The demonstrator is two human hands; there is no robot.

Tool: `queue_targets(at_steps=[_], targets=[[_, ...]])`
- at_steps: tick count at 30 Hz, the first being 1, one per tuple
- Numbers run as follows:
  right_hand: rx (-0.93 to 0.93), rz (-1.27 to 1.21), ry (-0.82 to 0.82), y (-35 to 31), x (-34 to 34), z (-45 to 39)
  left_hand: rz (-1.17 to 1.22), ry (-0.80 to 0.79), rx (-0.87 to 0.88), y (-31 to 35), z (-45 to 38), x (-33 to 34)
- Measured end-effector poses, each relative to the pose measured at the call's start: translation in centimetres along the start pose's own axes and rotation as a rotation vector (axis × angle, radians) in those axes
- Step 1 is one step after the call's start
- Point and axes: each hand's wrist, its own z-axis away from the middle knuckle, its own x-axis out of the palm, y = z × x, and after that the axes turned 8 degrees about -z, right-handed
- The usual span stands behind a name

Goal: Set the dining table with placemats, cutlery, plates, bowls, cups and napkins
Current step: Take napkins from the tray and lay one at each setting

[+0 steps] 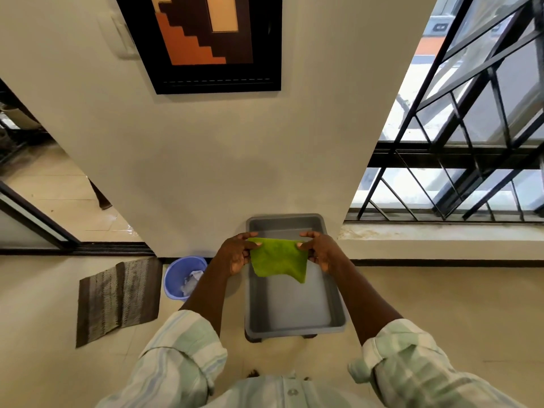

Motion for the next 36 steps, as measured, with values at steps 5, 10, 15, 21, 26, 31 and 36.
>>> queue_targets(at_steps=[5,10,15,21,26,31,36], targets=[[-0.126,0.151,0.060,-0.1,0.3,-0.1,-0.106,0.029,0.092,0.7,-0.1,-0.2],[-0.275,0.291,0.099,-0.4,1.0,0.3,-0.333,0.124,0.216,1.3,-0.6,0.1],[-0.355,0.427,0.157,-0.8,1.5,0.3,-0.558,0.192,0.358,1.7,-0.5,0.8],[-0.470,0.541,0.180,-2.9,1.8,0.6,-0.671,0.227,0.516,3.8,-0.5,0.9],[-0.508,0.405,0.122,-5.8,1.6,1.0,-0.478,0.114,0.523,7.1,0.9,0.9],[-0.573,0.019,0.003,-10.6,2.2,2.4,-0.127,-0.128,0.530,12.5,3.1,1.8],[-0.217,-0.321,-0.286,-9.8,2.1,2.0,0.118,-0.213,0.288,11.8,3.4,2.4]])
